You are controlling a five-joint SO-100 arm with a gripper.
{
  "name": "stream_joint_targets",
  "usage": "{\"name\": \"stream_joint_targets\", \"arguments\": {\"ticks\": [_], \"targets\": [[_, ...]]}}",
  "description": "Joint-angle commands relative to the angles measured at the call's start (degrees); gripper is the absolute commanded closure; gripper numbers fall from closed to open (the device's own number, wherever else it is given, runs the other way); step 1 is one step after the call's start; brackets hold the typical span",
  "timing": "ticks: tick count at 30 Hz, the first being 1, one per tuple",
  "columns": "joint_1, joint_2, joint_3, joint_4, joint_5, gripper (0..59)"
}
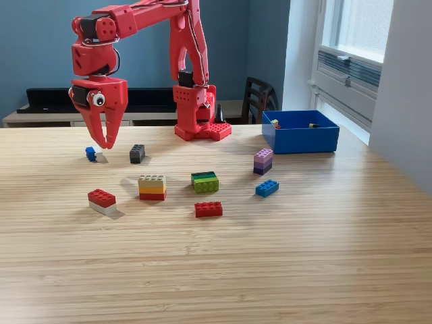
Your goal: Grasp a lego block and put it in the bin.
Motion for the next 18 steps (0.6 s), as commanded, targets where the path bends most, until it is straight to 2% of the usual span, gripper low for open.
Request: {"name": "stream_joint_targets", "arguments": {"ticks": [1,18], "targets": [[-0.26,5.19,-0.7,-0.62,-0.97,58.5],[-1.93,4.92,0.53,-0.7,-0.88,58.5]]}}
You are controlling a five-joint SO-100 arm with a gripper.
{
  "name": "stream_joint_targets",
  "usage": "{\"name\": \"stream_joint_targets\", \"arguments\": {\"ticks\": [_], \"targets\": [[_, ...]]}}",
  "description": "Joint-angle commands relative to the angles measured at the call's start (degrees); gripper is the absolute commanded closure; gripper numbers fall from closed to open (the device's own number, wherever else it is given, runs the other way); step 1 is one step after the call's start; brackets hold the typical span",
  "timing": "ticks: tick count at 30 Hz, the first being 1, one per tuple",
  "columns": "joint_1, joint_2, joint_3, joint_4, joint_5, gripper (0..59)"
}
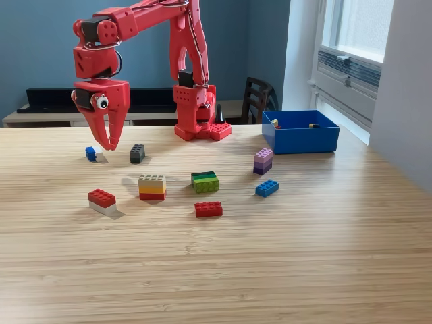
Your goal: Grasp a lego block and put it in the bin.
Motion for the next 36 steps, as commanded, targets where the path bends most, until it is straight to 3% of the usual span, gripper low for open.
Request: {"name": "stream_joint_targets", "arguments": {"ticks": [1,31,33,36], "targets": [[-0.53,5.01,-0.97,-0.7,0.26,58.5],[-6.42,4.66,-1.14,-0.7,-2.9,58.4],[-6.68,4.66,-2.55,-0.7,-3.08,56.1],[-7.29,4.57,-3.6,-0.97,-3.96,48.2]]}}
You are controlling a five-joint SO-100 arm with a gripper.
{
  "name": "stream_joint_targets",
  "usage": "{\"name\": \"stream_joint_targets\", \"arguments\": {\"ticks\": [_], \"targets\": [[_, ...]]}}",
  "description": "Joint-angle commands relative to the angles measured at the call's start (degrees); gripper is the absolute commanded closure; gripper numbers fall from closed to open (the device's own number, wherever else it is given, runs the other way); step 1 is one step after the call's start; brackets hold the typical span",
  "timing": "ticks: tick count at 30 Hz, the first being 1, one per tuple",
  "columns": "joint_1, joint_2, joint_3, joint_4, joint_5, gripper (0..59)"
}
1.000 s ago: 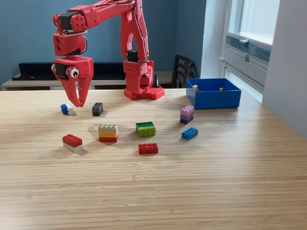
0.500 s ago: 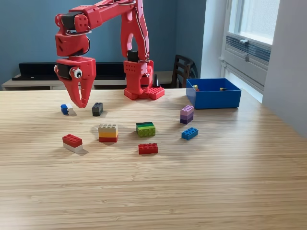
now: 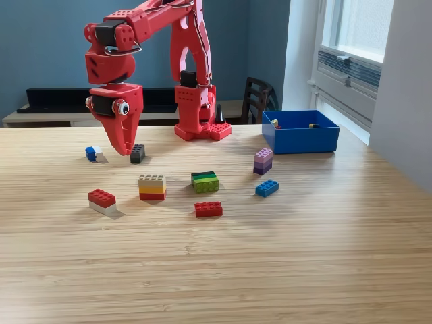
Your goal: Grasp a lego block and put it in the bin.
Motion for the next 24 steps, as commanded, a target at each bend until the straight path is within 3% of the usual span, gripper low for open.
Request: {"name": "stream_joint_targets", "arguments": {"ticks": [1,6,20,24], "targets": [[-1.05,4.57,-5.27,-1.05,-1.32,45.6],[-2.37,4.48,-8.7,-1.41,-1.32,38.7],[-4.04,3.78,-12.13,-8.09,-0.97,36.6],[-4.04,-0.7,-15.12,-8.35,0.26,36.5]]}}
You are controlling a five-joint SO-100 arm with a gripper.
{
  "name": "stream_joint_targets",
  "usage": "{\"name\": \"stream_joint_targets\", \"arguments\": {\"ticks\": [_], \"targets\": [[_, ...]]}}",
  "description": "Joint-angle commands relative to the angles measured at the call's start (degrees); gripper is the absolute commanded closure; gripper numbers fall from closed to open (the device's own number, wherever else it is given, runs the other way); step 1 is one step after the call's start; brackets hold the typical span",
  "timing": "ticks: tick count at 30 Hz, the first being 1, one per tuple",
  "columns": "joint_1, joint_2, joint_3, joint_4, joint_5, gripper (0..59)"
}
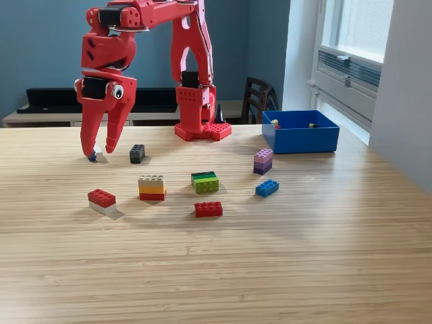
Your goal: Grasp a lego block and put it in the bin.
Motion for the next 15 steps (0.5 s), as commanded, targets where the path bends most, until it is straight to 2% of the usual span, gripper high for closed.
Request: {"name": "stream_joint_targets", "arguments": {"ticks": [1,15], "targets": [[-0.26,-2.02,-8.17,-0.79,2.2,36.5],[-3.43,-16.44,-16.52,-0.44,11.95,37.0]]}}
